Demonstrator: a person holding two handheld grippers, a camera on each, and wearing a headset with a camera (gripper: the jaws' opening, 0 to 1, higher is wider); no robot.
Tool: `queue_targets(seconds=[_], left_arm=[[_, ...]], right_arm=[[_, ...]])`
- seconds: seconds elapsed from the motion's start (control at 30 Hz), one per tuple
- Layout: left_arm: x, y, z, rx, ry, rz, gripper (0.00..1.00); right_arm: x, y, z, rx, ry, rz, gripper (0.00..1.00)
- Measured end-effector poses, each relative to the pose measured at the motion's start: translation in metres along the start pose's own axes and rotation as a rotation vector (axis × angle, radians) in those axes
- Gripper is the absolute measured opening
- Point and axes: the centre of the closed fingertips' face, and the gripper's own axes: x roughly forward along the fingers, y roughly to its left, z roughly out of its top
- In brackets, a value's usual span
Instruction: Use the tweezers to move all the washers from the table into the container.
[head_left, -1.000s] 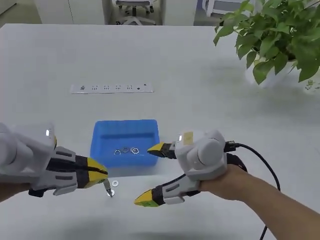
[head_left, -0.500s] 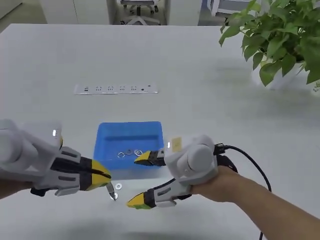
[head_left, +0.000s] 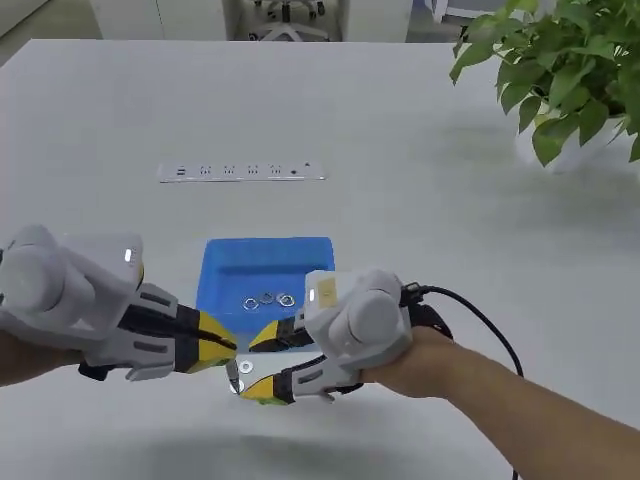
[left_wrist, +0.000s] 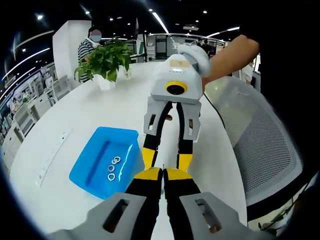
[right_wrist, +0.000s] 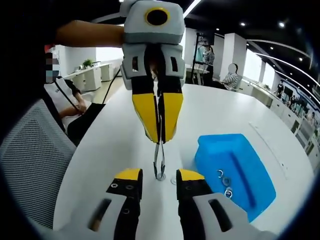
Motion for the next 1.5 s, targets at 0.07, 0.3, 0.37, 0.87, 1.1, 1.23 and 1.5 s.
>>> queue_targets(seconds=[0.07,0.3,0.37,0.87,1.1,1.23,1.5], left_arm=[[0.000,-0.001,0.000,0.001,0.002,-0.005,0.05],[0.001,-0.001,0.000,0.001,0.005,-0.014,0.05],[0.001,-0.001,0.000,0.000,0.005,-0.016,0.05],[0.001,-0.002,-0.002,-0.001,0.007,-0.017,0.05],[0.002,-0.003,-0.002,-0.006,0.007,-0.013,0.05],[0.001,-0.002,-0.003,-0.010,0.010,-0.005,0.06],[0.001,-0.004,-0.003,-0.012,0.016,0.003,0.06]], right_arm=[[0.004,0.001,-0.001,-0.002,0.007,0.011,0.26],[0.014,0.001,-0.003,-0.026,0.031,0.031,0.21],[0.015,0.000,-0.003,-0.028,0.033,0.035,0.19],[0.021,0.002,-0.003,-0.028,0.056,0.064,0.10],[0.021,0.003,-0.003,-0.027,0.052,0.054,0.09],[0.021,0.003,-0.003,-0.028,0.056,0.050,0.09],[0.021,0.005,-0.003,-0.043,0.067,0.059,0.09]])
